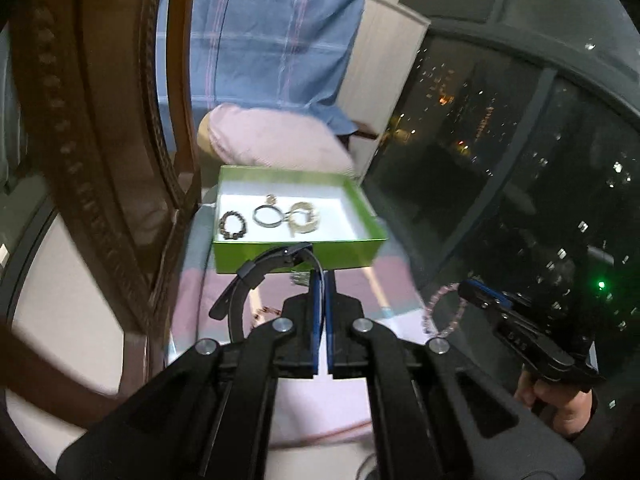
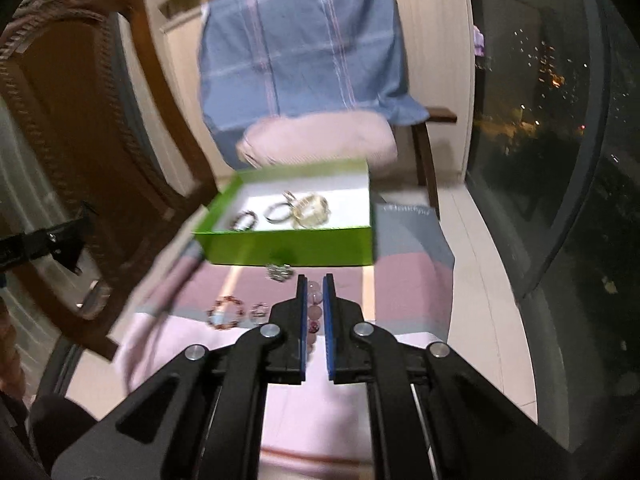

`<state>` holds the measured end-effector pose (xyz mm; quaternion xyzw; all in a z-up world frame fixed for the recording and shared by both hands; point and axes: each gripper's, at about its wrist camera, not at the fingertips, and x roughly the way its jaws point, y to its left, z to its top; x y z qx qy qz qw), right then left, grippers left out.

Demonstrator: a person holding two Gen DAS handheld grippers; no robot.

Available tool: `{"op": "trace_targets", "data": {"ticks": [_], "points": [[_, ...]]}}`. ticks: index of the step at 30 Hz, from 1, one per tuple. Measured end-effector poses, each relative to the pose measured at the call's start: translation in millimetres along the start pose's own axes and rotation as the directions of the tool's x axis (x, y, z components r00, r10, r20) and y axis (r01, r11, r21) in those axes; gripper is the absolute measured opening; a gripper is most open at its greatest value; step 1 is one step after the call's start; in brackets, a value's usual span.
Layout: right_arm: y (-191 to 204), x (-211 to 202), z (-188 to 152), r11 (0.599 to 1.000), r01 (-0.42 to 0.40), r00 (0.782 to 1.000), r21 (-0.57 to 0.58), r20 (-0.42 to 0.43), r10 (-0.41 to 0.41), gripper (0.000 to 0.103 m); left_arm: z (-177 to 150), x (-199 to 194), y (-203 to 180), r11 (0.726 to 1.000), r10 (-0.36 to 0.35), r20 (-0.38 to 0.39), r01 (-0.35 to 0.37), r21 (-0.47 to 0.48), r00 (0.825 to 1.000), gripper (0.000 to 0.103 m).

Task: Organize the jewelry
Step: 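Lift the black watch with the left gripper while the right gripper lifts the pink bracelet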

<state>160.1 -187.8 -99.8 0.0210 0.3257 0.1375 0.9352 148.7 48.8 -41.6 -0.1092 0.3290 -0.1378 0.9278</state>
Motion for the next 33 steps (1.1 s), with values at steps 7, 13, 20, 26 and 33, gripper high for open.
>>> {"op": "trace_targets", "data": {"ticks": [7, 13, 20, 26, 33], "points": [[20, -65, -15, 0.999, -0.049, 0.997, -0.023, 0.057, 0.05, 0.008, -35, -51, -36, 0.999, -0.027, 0.022, 0.026, 0.026, 0.999, 0.002], [36, -98, -27, 0.997, -0.059, 0.995, -0.047, 0.079, 0.063, 0.008, -53, -71, -48, 0.999, -0.031, 0.026, 0.03, 0.03, 0.999, 0.002], [45, -112, -32, 0.998, -0.039, 0.995, -0.057, 0.088, 0.044, 0.008, -60, -87, -51, 0.999, -0.02, 0.042, 0.018, 0.041, 0.999, 0.002], [49, -122, -32, 0.997, -0.043, 0.994, -0.067, 0.1, 0.049, 0.008, -65, -96, -53, 0.999, -0.017, 0.047, 0.015, 0.046, 0.999, 0.002], [50, -127, -32, 0.997, -0.043, 0.993, -0.067, 0.109, 0.051, 0.008, -68, -98, -54, 0.999, -0.017, 0.043, 0.015, 0.052, 0.999, 0.002]]}}
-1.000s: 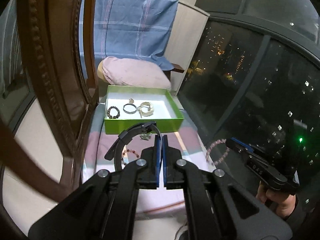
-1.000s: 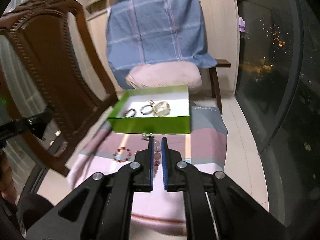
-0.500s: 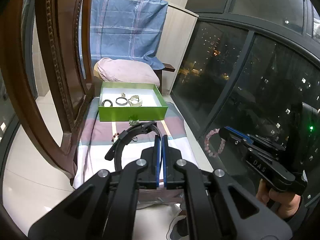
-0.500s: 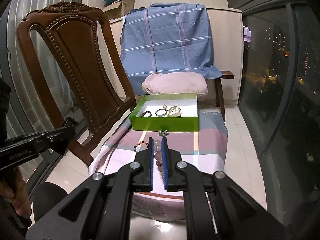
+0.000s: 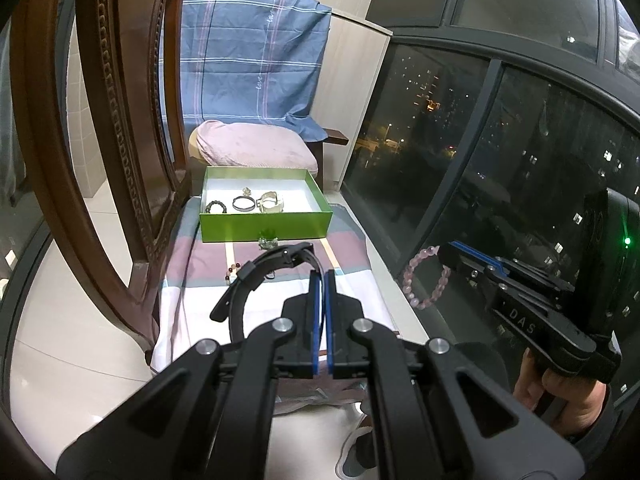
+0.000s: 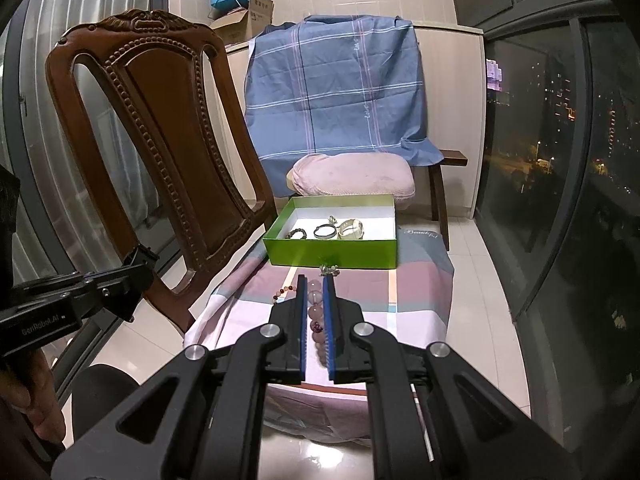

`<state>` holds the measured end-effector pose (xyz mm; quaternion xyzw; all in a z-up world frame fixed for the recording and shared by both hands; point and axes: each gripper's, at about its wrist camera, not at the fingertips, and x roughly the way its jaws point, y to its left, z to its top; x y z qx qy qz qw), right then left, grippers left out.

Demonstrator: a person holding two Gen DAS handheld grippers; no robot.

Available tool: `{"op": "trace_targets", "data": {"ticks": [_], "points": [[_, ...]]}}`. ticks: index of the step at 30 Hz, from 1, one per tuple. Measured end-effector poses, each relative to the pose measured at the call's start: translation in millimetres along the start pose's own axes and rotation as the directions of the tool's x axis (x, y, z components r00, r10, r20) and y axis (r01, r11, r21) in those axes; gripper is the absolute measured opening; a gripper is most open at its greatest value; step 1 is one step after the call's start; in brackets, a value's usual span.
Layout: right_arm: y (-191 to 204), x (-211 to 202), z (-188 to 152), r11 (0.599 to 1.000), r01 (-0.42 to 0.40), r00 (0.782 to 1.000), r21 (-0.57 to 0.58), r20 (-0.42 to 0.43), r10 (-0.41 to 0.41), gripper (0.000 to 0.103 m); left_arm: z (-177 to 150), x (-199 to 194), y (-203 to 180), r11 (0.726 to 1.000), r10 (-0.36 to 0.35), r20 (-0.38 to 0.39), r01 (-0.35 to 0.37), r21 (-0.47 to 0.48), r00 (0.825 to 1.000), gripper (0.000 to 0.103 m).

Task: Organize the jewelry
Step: 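Lift the black watch with the left gripper while the right gripper lifts the pink bracelet, then release the black watch into the green box while the right gripper drops the pink bracelet there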

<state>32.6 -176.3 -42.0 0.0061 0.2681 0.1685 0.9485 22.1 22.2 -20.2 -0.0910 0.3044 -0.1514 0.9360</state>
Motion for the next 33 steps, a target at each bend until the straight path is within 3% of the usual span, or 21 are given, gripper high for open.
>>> {"op": "trace_targets", "data": {"ticks": [16, 23, 30, 33], "points": [[-1, 1, 0, 1.0, -0.006, 1.0, 0.003, -0.002, 0.006, 0.008, -1, 3, -1, 1.0, 0.002, -0.017, -0.002, 0.008, 1.0, 0.003], [-5, 18, 3, 1.0, -0.011, 1.0, 0.004, -0.022, 0.011, 0.008, 4, 23, 6, 1.0, 0.004, -0.051, -0.004, 0.004, 0.999, 0.003], [-25, 77, 51, 1.0, 0.012, 1.0, -0.025, -0.007, -0.012, 0.008, 62, 71, 11, 0.999, 0.01, -0.047, -0.008, 0.042, 0.999, 0.003], [-38, 117, 77, 0.999, 0.014, 1.0, -0.029, -0.014, -0.015, 0.008, 101, 115, 19, 0.999, 0.019, -0.06, -0.015, 0.051, 0.998, 0.003]]}}
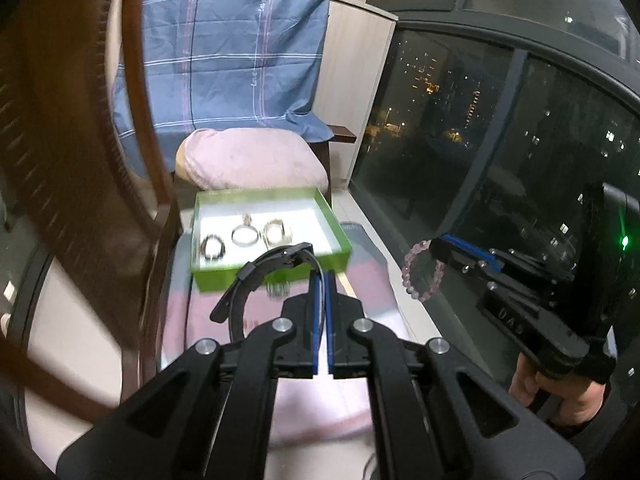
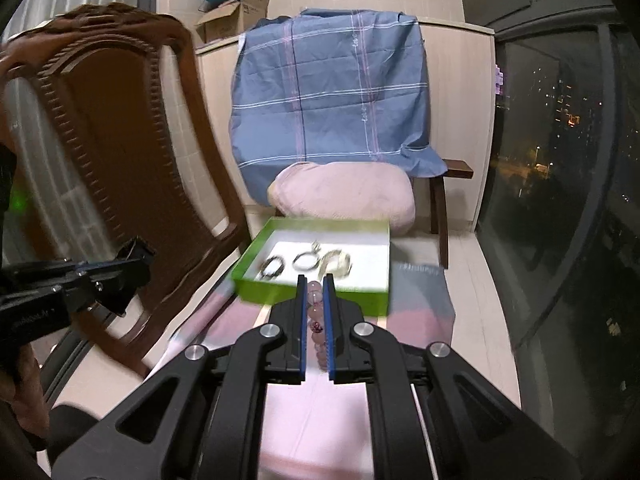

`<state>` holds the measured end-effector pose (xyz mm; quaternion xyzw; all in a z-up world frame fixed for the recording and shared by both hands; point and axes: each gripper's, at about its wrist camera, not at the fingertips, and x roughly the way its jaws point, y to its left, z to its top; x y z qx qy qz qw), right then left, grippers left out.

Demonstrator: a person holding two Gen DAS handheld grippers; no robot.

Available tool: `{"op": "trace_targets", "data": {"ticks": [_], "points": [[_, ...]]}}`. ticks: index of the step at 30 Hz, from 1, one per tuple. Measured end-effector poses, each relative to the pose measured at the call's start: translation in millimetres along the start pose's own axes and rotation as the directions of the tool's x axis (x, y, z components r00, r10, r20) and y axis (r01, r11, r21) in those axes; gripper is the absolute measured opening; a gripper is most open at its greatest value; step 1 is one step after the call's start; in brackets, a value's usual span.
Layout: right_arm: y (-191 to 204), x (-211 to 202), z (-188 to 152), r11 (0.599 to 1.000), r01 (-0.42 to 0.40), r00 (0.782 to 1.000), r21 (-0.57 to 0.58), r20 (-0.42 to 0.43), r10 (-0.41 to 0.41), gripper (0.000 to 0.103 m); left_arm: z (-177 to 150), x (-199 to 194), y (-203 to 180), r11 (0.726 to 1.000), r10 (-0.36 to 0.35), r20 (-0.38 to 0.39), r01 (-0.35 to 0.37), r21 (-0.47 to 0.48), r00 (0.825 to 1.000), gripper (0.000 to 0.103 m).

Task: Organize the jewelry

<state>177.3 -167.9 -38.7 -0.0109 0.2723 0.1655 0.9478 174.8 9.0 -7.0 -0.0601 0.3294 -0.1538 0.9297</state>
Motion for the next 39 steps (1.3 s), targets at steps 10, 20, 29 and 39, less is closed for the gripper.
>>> {"op": "trace_targets", "data": {"ticks": [10, 20, 29, 39], "points": [[-52, 196, 42, 1.0, 0.024, 0.984, 0.016, -0.177, -0.021, 0.008, 60, 208, 72, 0.996, 0.051, -0.232, -0.067, -0.061, 0.971, 0.003], [-78, 255, 27, 0.992, 0.117, 0.973, 0.053, -0.207, -0.103, 0.06, 39, 271, 103, 0.987, 0.11, -0.312, -0.141, -0.078, 0.944, 0.072], [-52, 53, 30, 0.989, 0.139, 0.988, 0.046, 0.061, -0.141, 0.093, 42, 35, 59, 0.99, 0.123, 0.105, -0.115, -0.08, 0.987, 0.099], [12, -57, -64, 0.995, 0.098, 0.995, 0.034, 0.017, -0.099, 0.094, -83, -52, -1, 0.986, 0.156, 0.063, -0.151, -0.074, 0.986, 0.099]]}}
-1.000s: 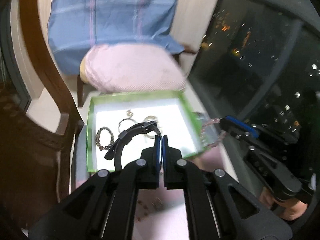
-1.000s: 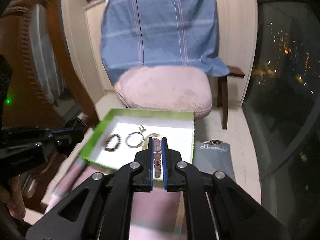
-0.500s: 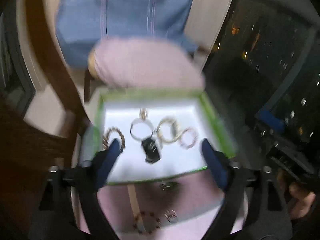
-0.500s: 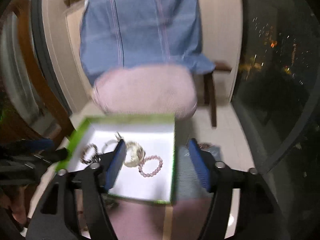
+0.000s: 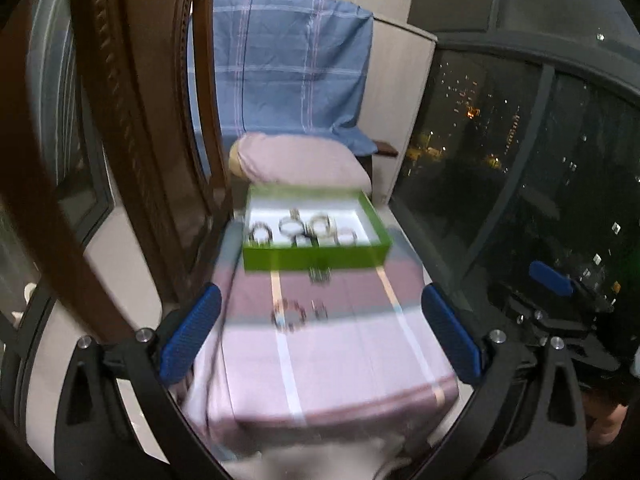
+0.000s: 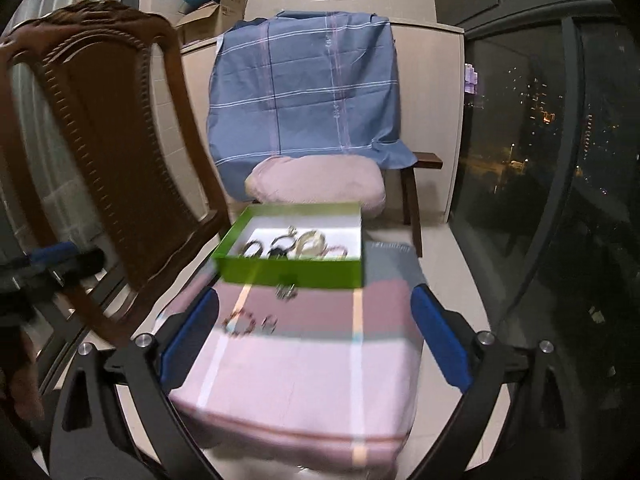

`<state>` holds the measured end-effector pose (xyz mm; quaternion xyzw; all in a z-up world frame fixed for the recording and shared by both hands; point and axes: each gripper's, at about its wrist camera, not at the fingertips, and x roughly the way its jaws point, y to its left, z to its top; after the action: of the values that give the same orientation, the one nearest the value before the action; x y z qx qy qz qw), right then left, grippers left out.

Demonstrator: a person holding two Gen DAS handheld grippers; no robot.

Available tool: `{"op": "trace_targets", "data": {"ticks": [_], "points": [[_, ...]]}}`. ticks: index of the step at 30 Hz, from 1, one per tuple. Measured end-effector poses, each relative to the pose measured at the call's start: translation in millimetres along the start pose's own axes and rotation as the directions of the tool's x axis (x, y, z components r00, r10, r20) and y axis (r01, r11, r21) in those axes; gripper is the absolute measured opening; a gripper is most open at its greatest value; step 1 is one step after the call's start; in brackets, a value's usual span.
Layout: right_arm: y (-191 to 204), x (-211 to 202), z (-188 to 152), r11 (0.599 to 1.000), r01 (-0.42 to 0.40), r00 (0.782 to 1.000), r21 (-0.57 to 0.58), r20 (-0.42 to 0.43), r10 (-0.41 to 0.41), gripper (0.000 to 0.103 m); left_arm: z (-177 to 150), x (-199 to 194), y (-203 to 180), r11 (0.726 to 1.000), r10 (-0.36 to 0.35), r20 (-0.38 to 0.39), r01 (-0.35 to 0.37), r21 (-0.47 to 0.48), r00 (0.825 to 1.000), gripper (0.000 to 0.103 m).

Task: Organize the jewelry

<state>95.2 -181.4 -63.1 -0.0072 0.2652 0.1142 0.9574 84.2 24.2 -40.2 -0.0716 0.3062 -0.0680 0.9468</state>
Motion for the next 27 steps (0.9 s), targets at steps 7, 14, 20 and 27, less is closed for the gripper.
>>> {"op": "trace_targets", "data": {"ticks": [7, 14, 20, 27], "points": [[14, -35, -36, 1.0, -0.003, 0.999, -0.002, -0.034, 0.003, 0.094, -48, -13, -14, 0.999, 0.036, -0.06, -0.034, 0.03, 0.998, 0.099], [15, -53, -38, 1.0, -0.001, 1.0, 0.002, -0.012, 0.001, 0.094, -48, -38, -20, 0.999, 0.036, -0.036, -0.035, 0.035, 0.999, 0.099], [14, -59, -38, 1.0, -0.005, 1.0, 0.004, 0.003, 0.005, 0.094, -49, -43, -22, 0.998, 0.036, -0.027, -0.035, 0.045, 0.999, 0.099], [12, -60, -39, 1.0, 0.0, 1.0, 0.01, 0.008, 0.0, 0.094, -48, -42, -23, 0.998, 0.033, -0.028, -0.031, 0.051, 0.999, 0.099]]}}
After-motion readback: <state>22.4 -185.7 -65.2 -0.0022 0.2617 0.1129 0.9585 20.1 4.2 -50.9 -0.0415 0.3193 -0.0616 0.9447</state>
